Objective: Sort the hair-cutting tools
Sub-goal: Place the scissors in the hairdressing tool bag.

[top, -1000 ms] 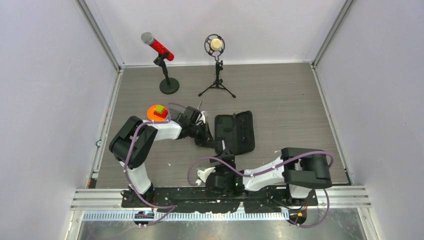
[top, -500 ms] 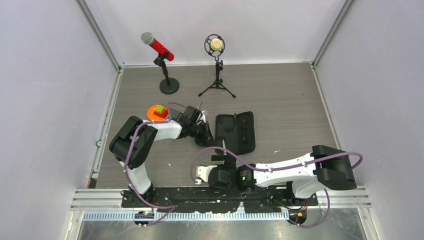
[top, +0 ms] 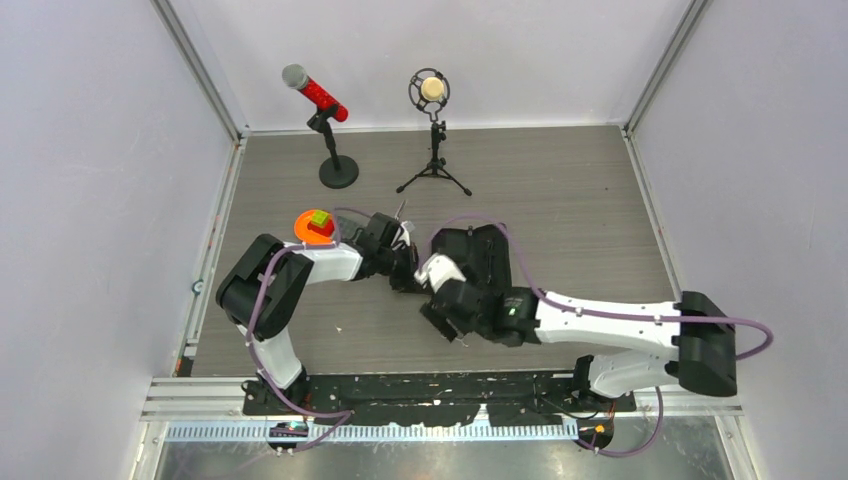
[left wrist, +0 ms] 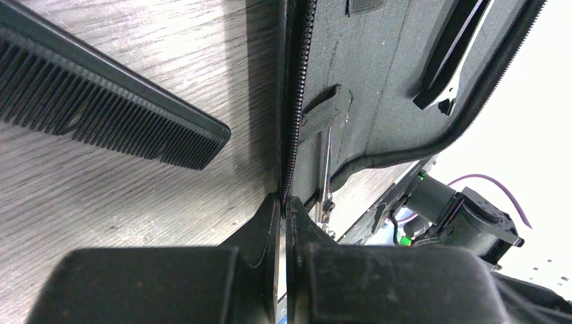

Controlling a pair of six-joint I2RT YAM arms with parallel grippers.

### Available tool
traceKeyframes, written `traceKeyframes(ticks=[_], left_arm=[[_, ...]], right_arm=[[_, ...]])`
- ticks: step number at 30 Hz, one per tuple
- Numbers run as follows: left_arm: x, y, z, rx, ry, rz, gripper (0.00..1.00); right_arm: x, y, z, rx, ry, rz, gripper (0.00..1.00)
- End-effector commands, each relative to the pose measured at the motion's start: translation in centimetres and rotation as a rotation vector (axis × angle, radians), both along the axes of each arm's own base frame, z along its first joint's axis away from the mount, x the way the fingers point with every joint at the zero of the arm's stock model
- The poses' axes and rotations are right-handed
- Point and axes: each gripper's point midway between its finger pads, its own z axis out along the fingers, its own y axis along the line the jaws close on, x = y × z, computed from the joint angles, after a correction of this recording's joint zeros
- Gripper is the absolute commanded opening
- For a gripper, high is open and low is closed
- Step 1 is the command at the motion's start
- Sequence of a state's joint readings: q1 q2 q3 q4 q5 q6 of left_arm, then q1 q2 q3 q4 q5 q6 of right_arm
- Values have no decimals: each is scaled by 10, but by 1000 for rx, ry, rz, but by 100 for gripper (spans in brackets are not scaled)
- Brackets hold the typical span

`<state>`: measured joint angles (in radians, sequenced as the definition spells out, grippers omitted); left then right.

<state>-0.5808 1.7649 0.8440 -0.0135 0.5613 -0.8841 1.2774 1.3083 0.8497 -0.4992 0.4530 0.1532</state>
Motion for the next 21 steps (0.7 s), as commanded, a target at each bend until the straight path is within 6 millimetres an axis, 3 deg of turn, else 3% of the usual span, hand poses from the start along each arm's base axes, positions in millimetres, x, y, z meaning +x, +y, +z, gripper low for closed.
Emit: traceKeyframes(ticks=[1, 5, 12, 21], left_arm=[[4, -9, 19, -65, -53, 13, 0], [-1, -12, 20, -81, -46, 10, 0], [-4, -17, 22, -101, -44, 6, 0], [-7, -21, 23, -109, -43, -2, 0]], right_arm=[[3, -3, 19, 235, 159, -279, 78], [20, -10, 9, 288, 237, -392, 67], [34, 2, -10, 344, 346, -433, 49], [42, -2, -40, 288, 387, -467, 43]])
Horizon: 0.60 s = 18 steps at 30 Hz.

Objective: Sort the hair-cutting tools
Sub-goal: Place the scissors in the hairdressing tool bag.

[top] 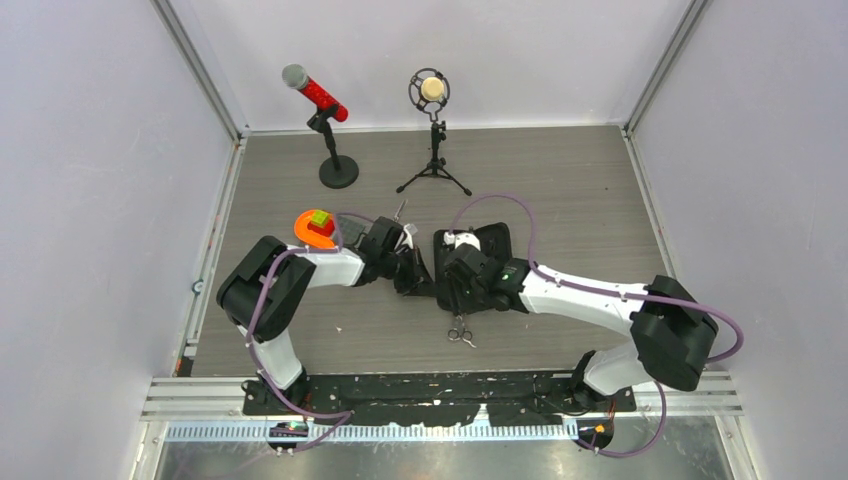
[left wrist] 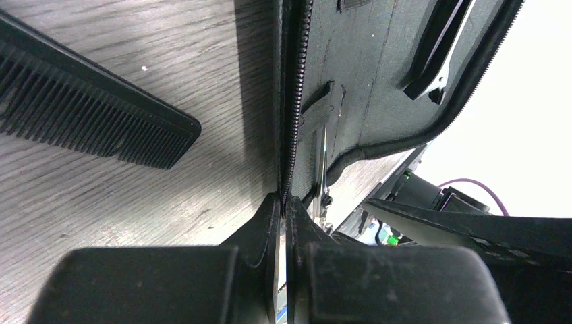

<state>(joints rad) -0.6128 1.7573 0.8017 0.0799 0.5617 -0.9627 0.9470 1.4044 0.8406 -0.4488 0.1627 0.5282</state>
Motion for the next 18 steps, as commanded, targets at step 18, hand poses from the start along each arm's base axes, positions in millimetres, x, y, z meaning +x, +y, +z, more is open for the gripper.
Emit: traceKeyframes(ticks=[18], left_arm=[[-3, -11, 24, -80, -58, -37, 0]], right_arm=[[9, 8, -30, -4, 56, 9, 6]])
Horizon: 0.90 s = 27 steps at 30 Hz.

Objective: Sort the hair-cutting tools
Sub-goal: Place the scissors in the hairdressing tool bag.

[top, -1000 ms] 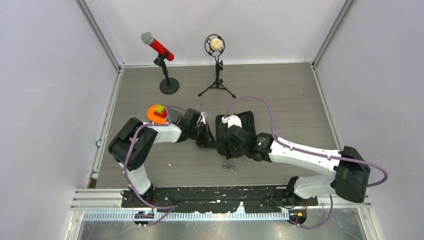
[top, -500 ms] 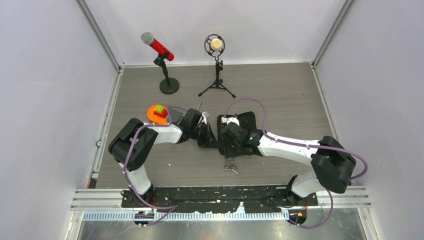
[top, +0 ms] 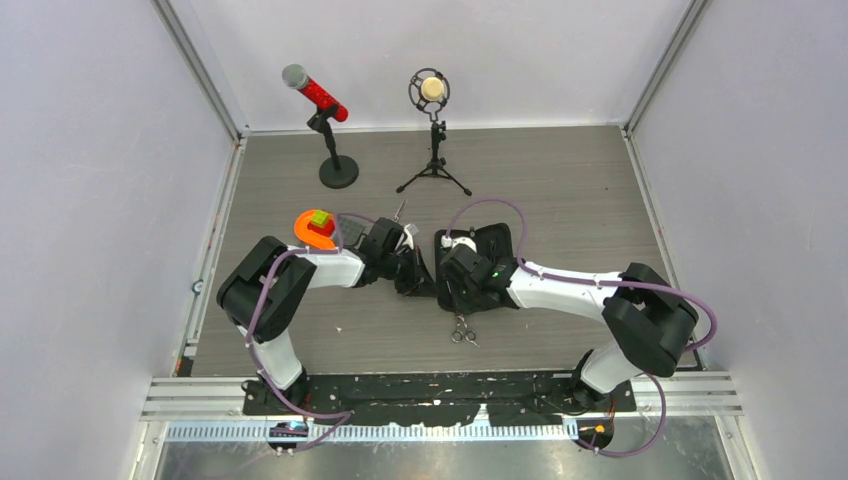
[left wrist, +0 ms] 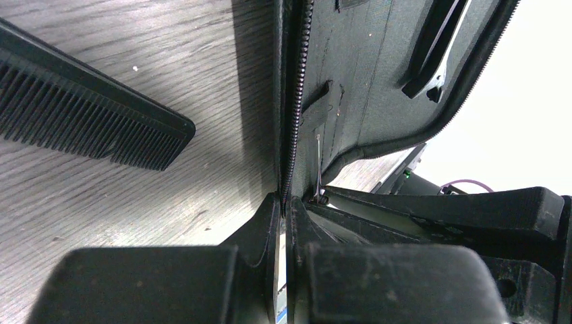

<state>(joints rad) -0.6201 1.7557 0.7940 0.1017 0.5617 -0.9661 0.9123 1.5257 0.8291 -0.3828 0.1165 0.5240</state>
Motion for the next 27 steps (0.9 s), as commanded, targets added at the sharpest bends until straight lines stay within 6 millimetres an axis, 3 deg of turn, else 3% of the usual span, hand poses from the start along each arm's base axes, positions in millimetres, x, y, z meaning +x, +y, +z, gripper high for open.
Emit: traceKeyframes(ticks=[1, 20, 27], left_arm=[[-2, -9, 24, -71, -51, -34, 0], [-4, -6, 28, -23, -95, -26, 0], [-5, -6, 31, -20, -109, -29, 0]], right_arm=[[5, 9, 5, 31, -12, 30, 6], [-15, 2, 18, 30, 222, 98, 5], [-13, -9, 13, 0, 286, 75, 5]])
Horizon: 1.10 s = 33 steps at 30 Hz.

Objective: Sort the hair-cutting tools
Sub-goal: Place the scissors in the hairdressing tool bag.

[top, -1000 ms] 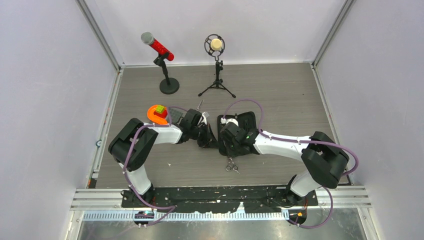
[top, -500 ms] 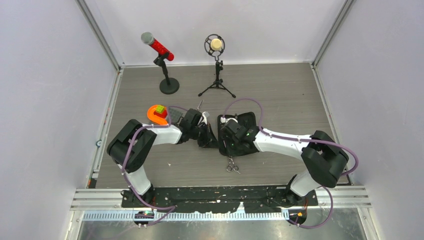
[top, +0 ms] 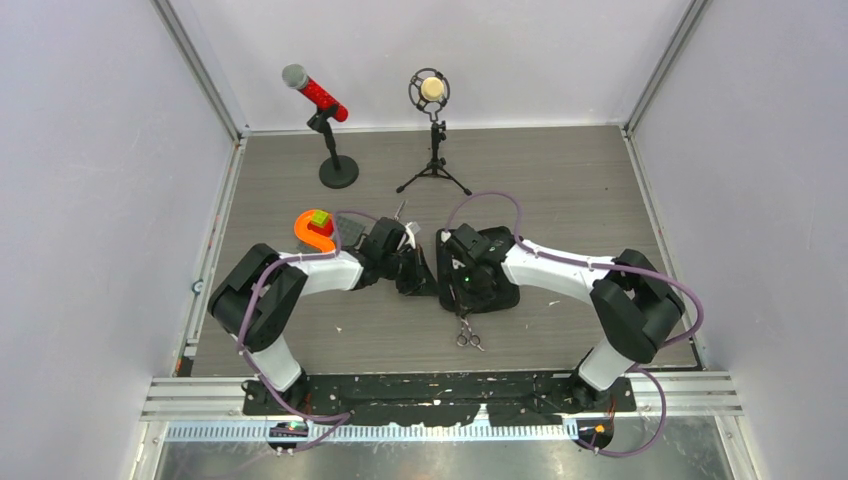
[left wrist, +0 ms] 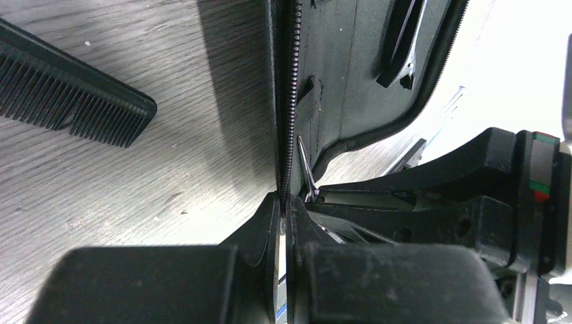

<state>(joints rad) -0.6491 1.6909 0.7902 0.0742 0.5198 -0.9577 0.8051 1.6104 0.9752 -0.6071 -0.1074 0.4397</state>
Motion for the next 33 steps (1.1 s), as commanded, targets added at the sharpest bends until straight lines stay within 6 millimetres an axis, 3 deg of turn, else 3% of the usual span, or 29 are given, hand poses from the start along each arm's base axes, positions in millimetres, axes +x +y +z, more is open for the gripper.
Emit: traceKeyframes(ticks=[1, 12, 25, 33], left_arm=[[-1, -3, 16, -24, -59, -27, 0], [-7, -6, 20, -2, -82, -83, 0], [-11, -8, 22, 21, -96, -116, 0], [-14, -9, 25, 19, -100, -130, 0]], right_arm=[[-2, -3, 5, 11, 58, 4, 5], [17, 4, 10, 32, 78, 15, 5], [21, 11, 15, 53, 93, 38, 5], [48, 16, 20, 85, 22, -79, 5]])
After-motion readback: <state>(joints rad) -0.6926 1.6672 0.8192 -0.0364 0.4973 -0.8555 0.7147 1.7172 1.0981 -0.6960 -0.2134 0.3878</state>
